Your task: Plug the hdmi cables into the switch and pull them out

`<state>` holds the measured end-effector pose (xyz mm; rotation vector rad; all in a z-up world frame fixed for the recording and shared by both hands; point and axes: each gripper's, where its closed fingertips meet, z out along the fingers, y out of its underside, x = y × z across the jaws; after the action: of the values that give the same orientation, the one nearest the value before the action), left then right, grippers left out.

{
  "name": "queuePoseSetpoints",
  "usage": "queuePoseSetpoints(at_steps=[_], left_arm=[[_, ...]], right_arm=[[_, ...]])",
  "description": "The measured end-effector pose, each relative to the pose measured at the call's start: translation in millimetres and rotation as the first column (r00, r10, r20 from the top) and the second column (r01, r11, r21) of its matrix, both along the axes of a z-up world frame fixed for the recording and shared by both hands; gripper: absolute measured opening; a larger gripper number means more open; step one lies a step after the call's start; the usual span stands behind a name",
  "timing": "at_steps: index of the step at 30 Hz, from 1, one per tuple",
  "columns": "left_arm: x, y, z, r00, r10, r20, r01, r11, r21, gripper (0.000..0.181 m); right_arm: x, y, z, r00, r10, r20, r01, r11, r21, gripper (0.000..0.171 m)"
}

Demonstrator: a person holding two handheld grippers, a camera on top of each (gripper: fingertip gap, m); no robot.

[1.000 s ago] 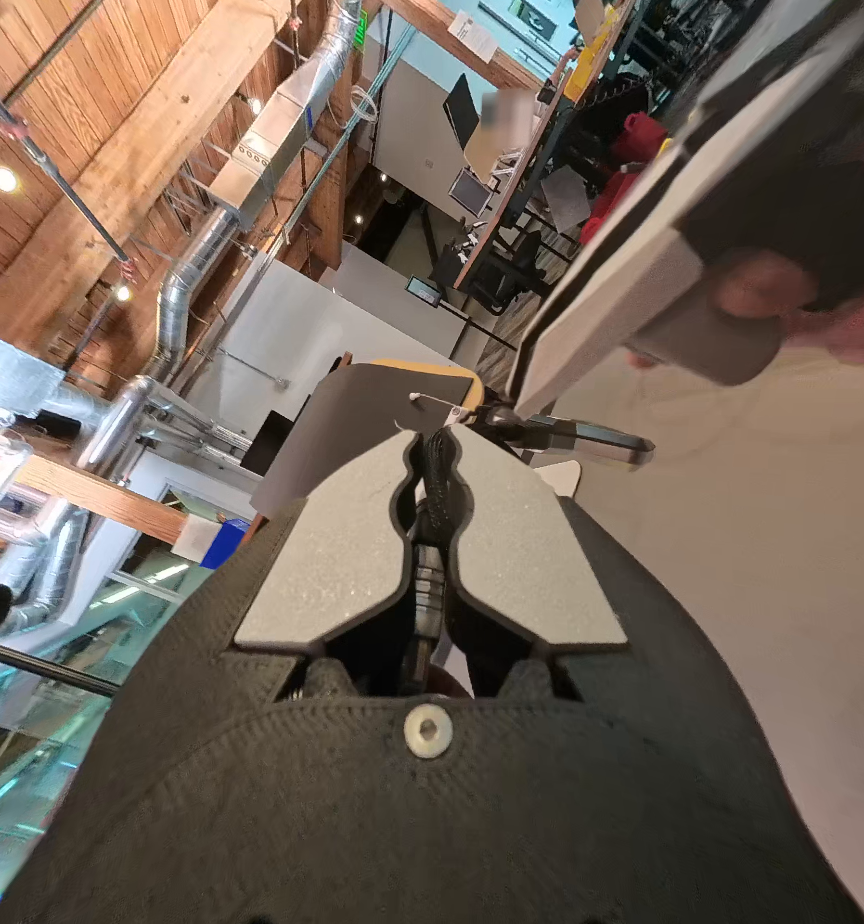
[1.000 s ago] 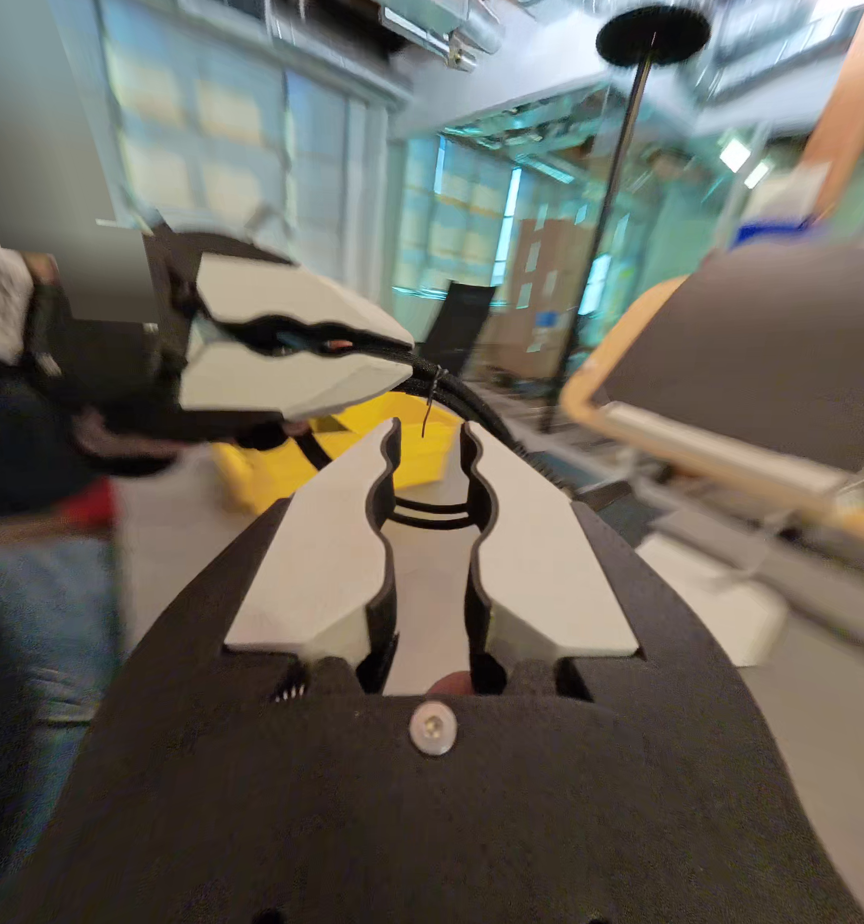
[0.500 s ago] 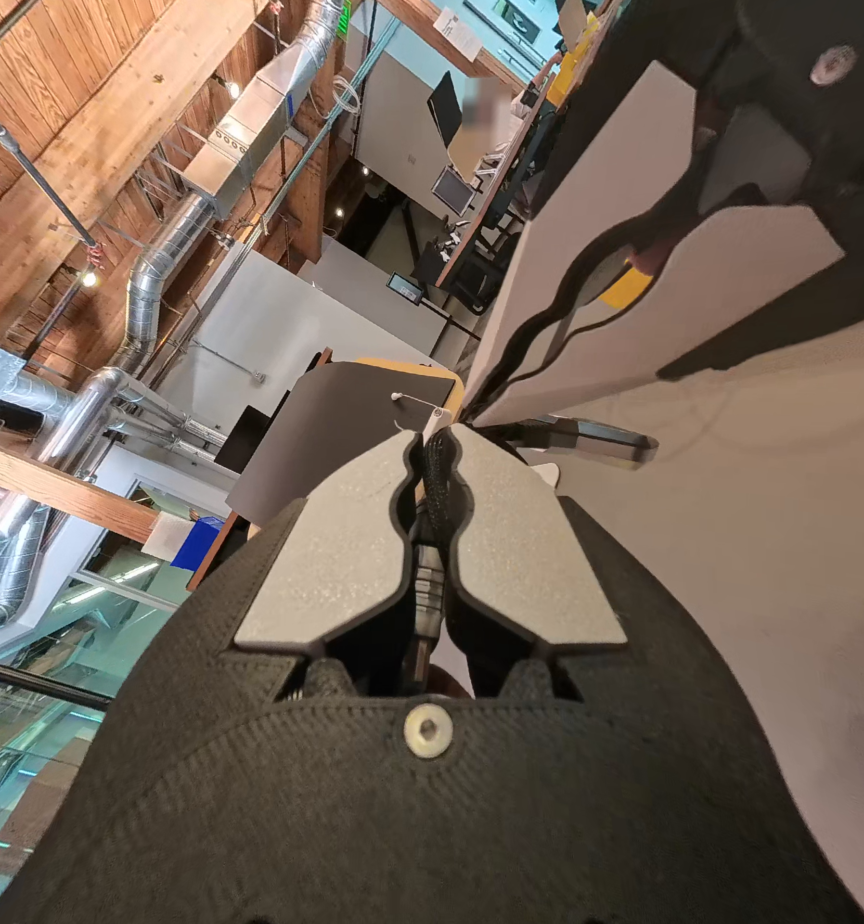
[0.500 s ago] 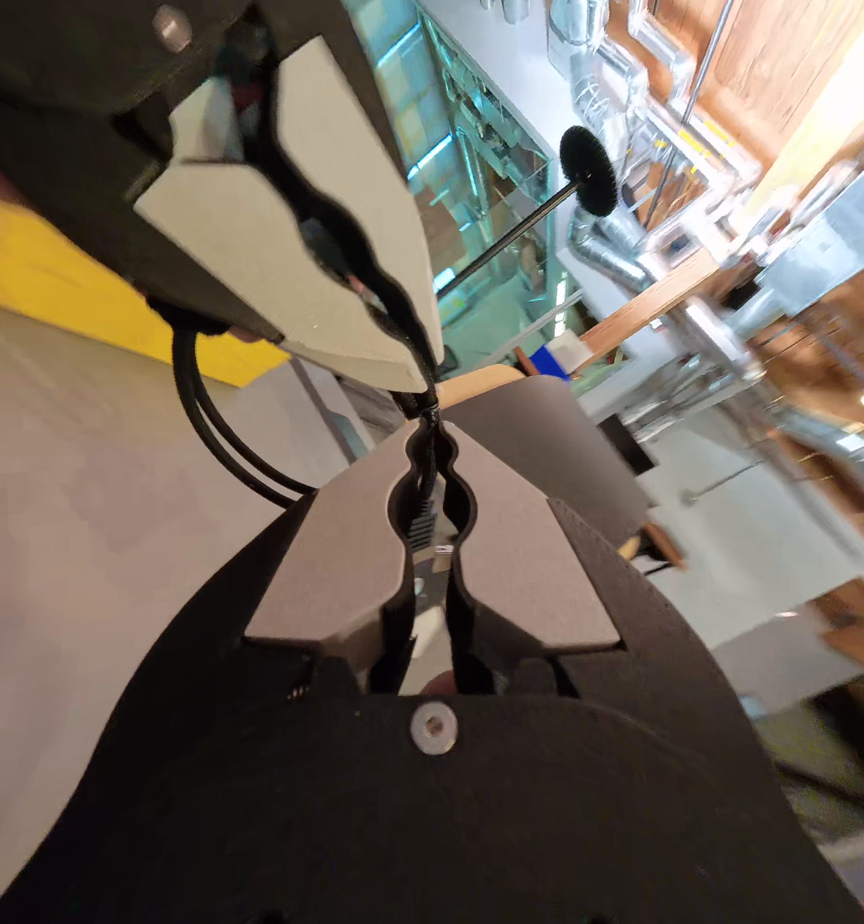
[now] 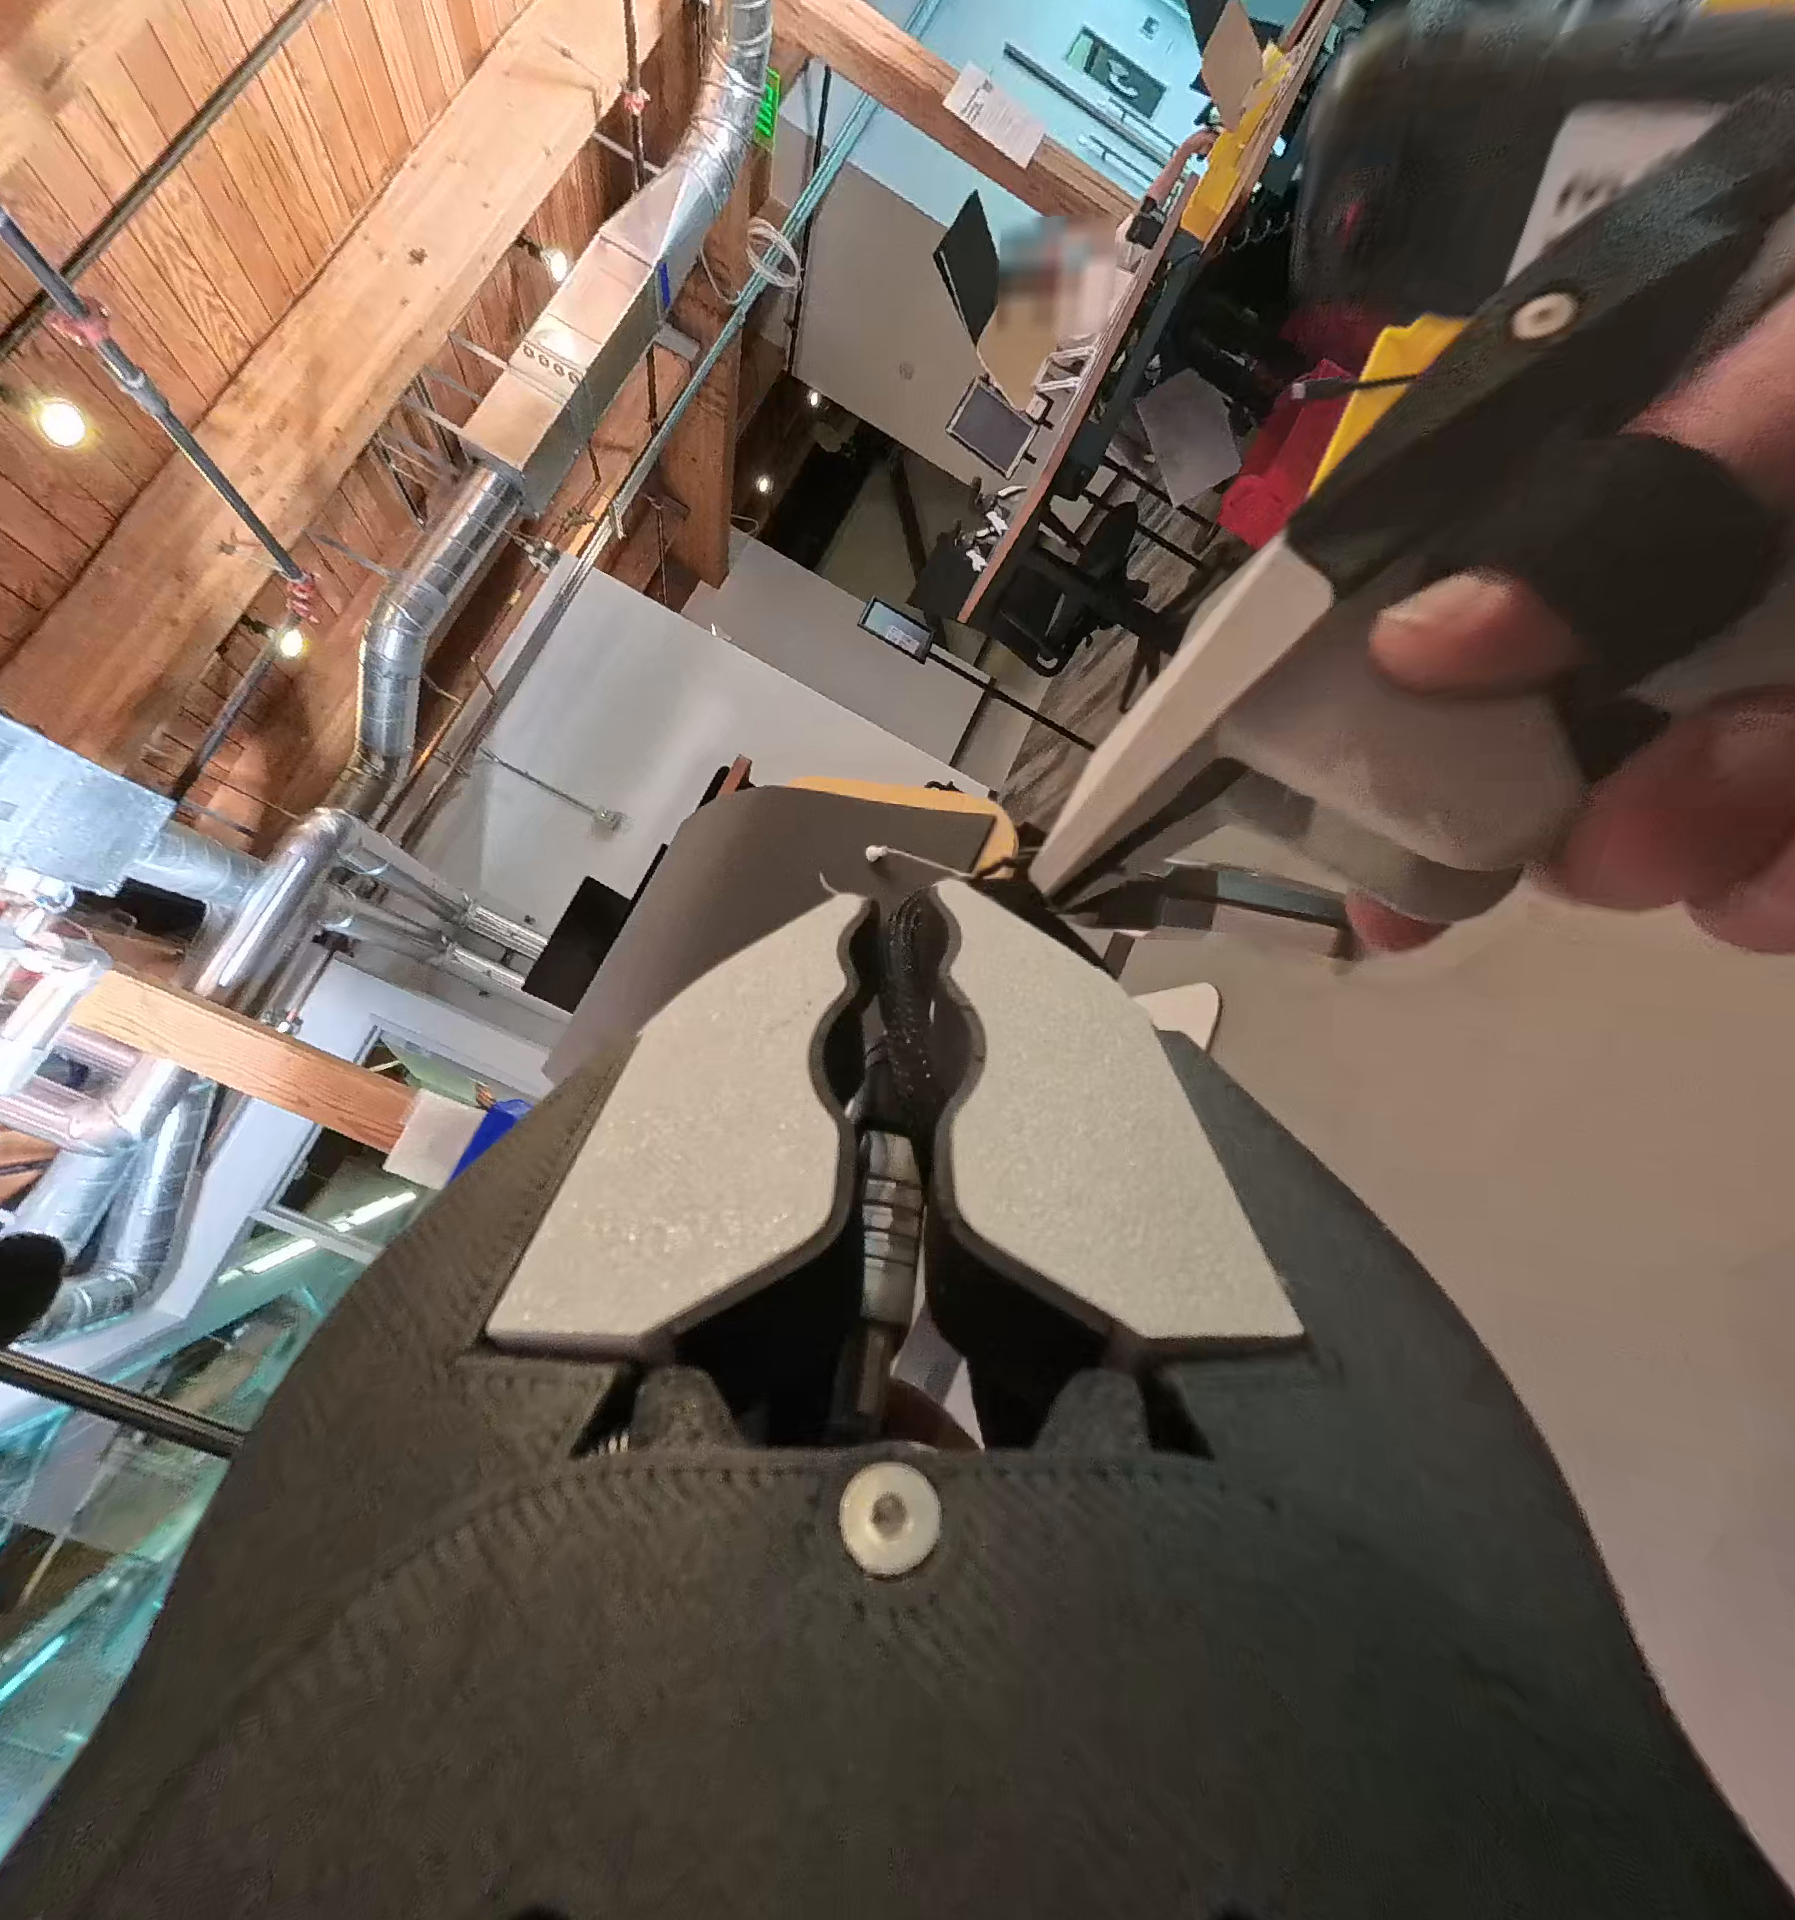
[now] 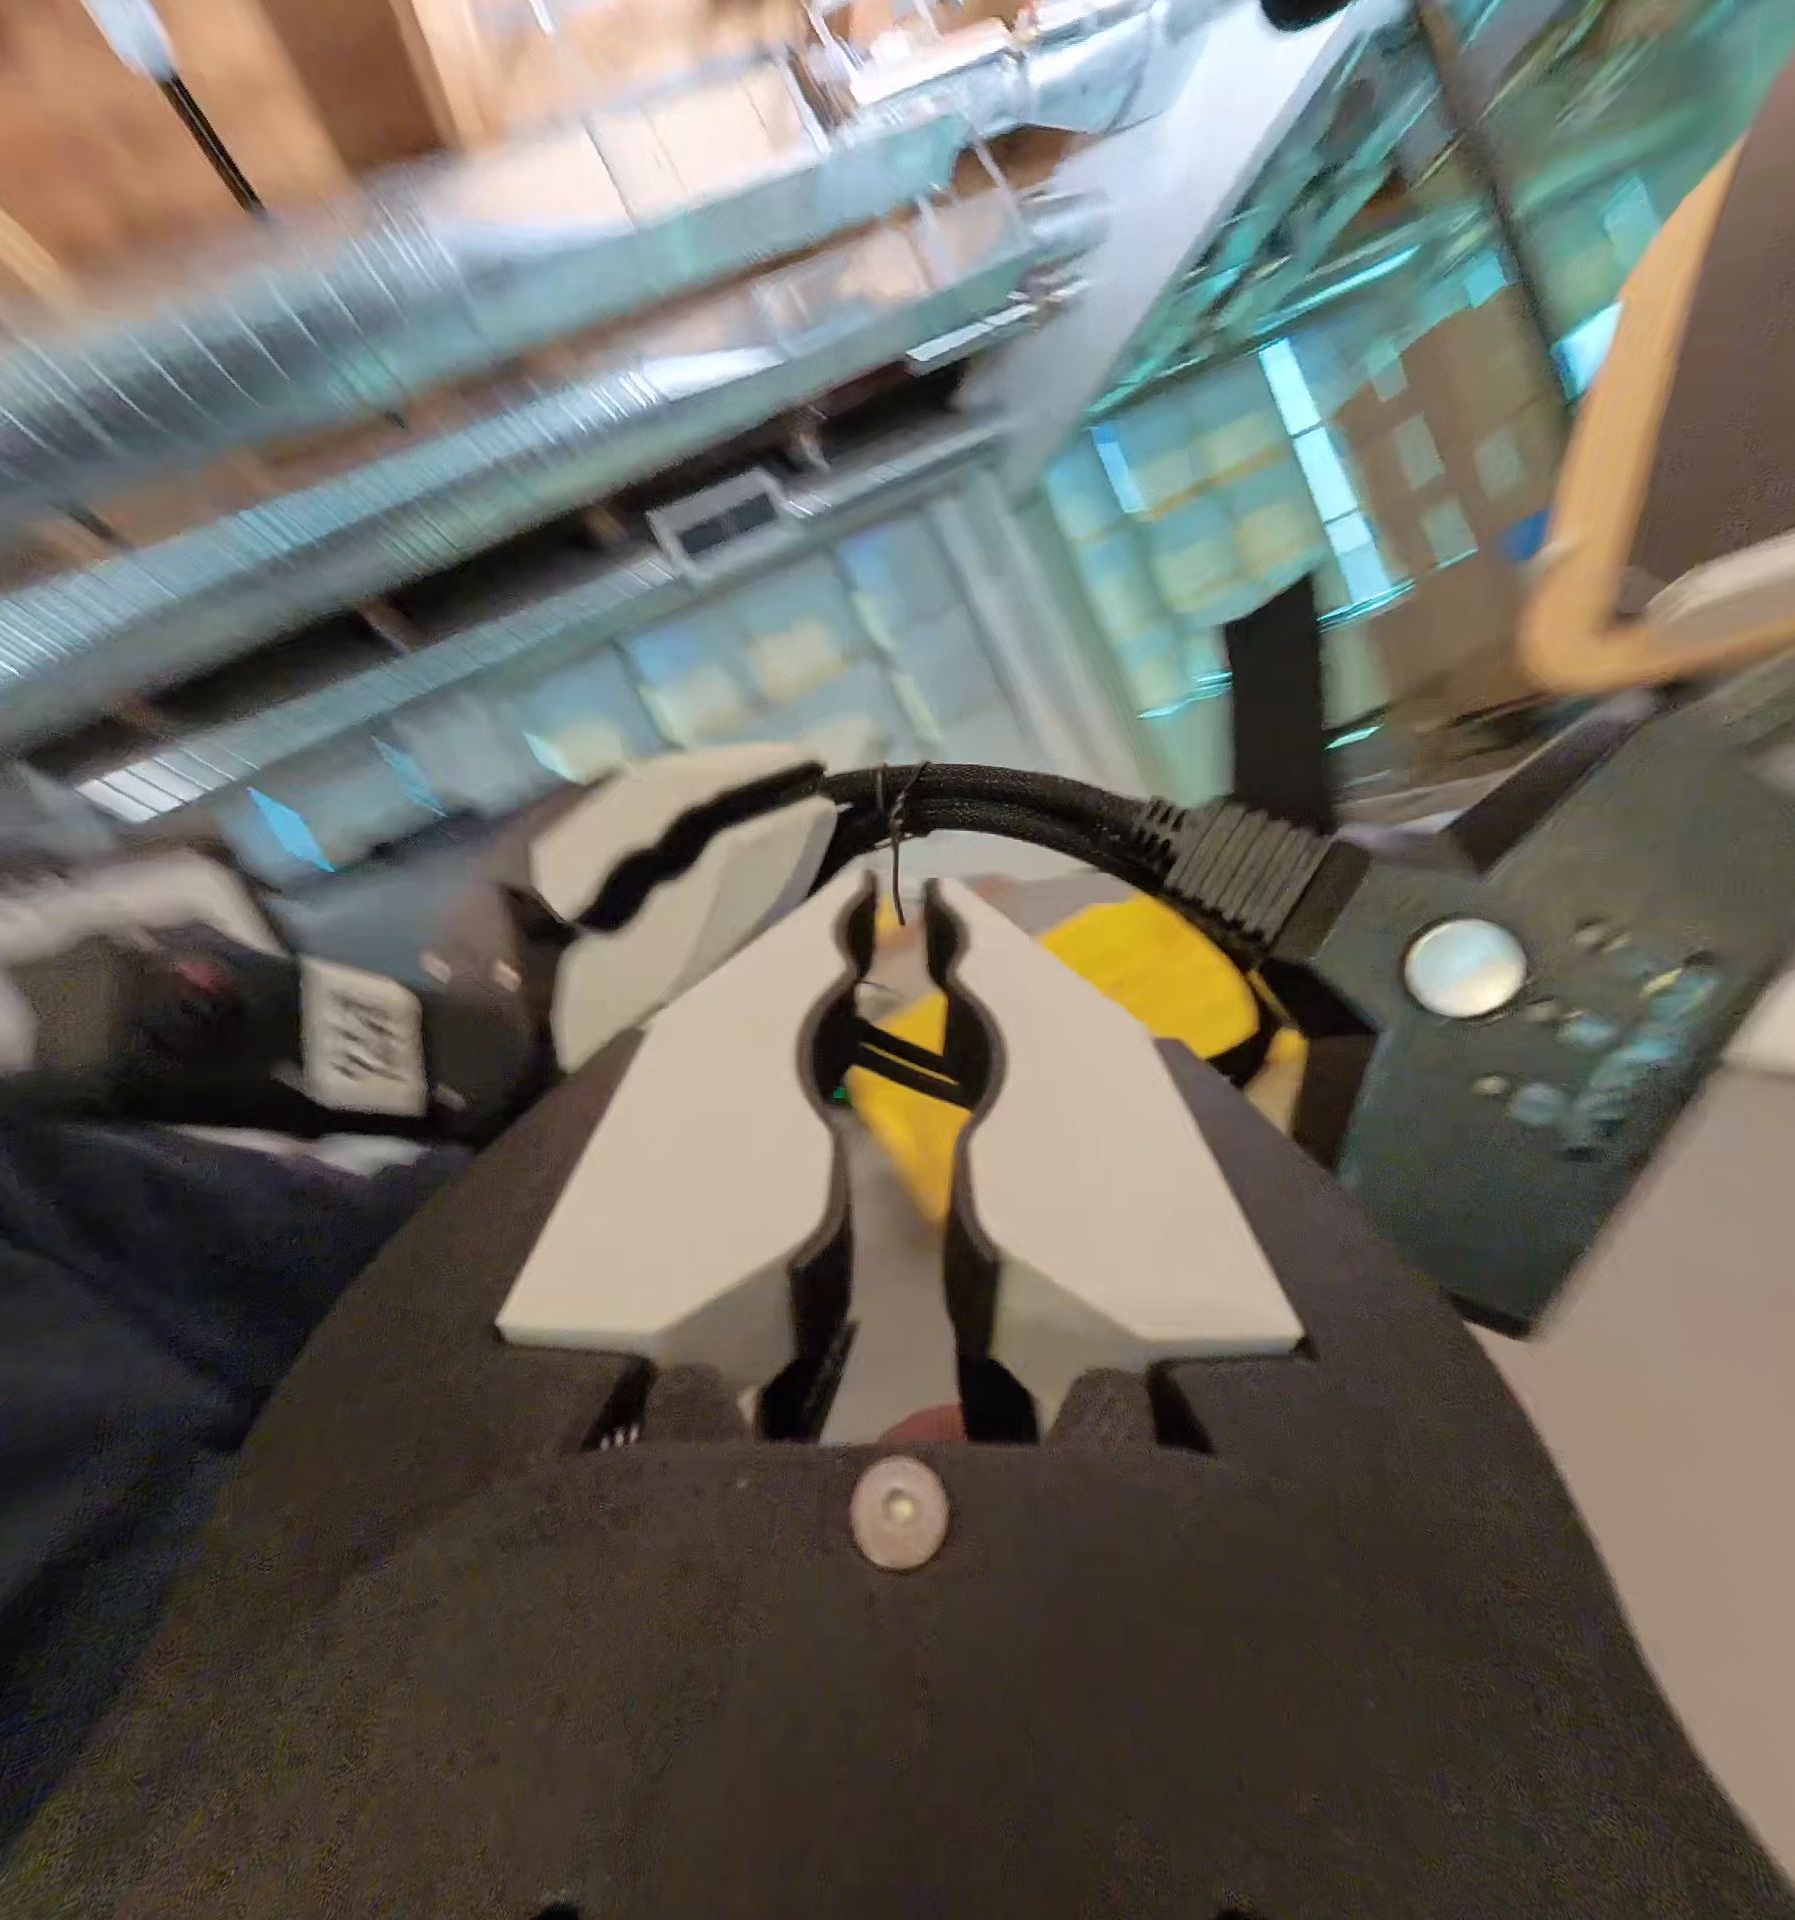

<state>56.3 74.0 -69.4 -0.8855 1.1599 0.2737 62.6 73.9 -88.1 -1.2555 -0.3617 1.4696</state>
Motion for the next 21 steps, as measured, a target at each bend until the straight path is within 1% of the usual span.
queuePoseSetpoints(at_steps=[1,2,3,4,5,6,7,8,9,11,13,14,16,17,18,19,20,21], left_arm=[[-2,3,0,1.0,0.003,0.009,-0.003,1.0,-0.014,0.006],[-4,6,0,1.0,0.005,0.013,-0.004,0.999,-0.033,0.006],[-5,8,1,1.0,0.007,0.02,-0.006,0.999,-0.05,0.006],[-7,9,1,1.0,0.008,0.029,-0.006,0.998,-0.065,0.006],[-7,10,1,0.999,0.007,0.034,-0.004,0.997,-0.08,0.006],[-7,10,1,0.999,0.004,0.037,-0.001,0.996,-0.09,0.006],[-6,9,0,0.999,0.002,0.035,0.001,0.995,-0.098,0.006],[-5,9,-1,1.0,0.001,0.03,0.002,0.995,-0.102,0.006],[-3,8,-1,1.0,-0.001,0.025,0.003,0.995,-0.101,0.006],[-2,6,-2,1.0,-0.002,0.019,0.004,0.995,-0.098,0.006],[-2,5,-2,1.0,-0.003,0.023,0.006,0.995,-0.101,0.006],[-3,5,-1,1.0,-0.004,0.027,0.007,0.995,-0.104,0.006],[-3,5,-1,1.0,-0.006,0.03,0.01,0.994,-0.11,0.006],[-3,5,-1,1.0,-0.006,0.03,0.009,0.994,-0.109,0.006],[-2,5,-2,1.0,-0.005,0.03,0.008,0.995,-0.104,0.006],[-2,5,-2,1.0,-0.006,0.03,0.009,0.995,-0.098,0.006],[-2,5,-1,1.0,-0.007,0.03,0.01,0.996,-0.09,0.006],[-2,4,0,1.0,-0.008,0.029,0.01,0.997,-0.08,0.006]], right_arm=[[1,2,-2,0.988,-0.109,0.112,0.099,0.991,0.095,0.018],[2,4,-4,0.942,-0.243,0.232,0.188,0.954,0.233,0.02],[3,3,-3,0.861,-0.39,0.326,0.248,0.882,0.401,0.017],[4,1,0,0.757,-0.534,0.377,0.267,0.779,0.568,0.015],[4,0,4,0.638,-0.666,0.386,0.25,0.653,0.715,0.013],[5,0,7,0.508,-0.782,0.361,0.204,0.516,0.832,0.012],[5,1,9,0.388,-0.865,0.318,0.14,0.397,0.907,0.013],[3,3,10,0.308,-0.909,0.28,0.082,0.319,0.944,0.016],[1,4,10,0.273,-0.925,0.263,0.043,0.285,0.958,0.015],[-1,9,8,0.216,-0.945,0.246,-0.021,0.247,0.969,0.012],[2,16,5,0.147,-0.962,0.232,-0.068,0.224,0.972,0.004],[3,18,4,0.139,-0.962,0.235,-0.072,0.227,0.971,0.002],[4,18,5,0.148,-0.959,0.243,-0.066,0.235,0.97,0.0],[4,18,6,0.159,-0.954,0.255,-0.054,0.25,0.967,0.0],[4,18,6,0.188,-0.941,0.281,-0.027,0.281,0.959,0.0],[4,18,5,0.24,-0.914,0.327,0.02,0.342,0.94,0.0],[5,18,4,0.318,-0.865,0.389,0.081,0.433,0.898,0.0],[5,17,4,0.435,-0.782,0.447,0.142,0.55,0.823,0.0]])
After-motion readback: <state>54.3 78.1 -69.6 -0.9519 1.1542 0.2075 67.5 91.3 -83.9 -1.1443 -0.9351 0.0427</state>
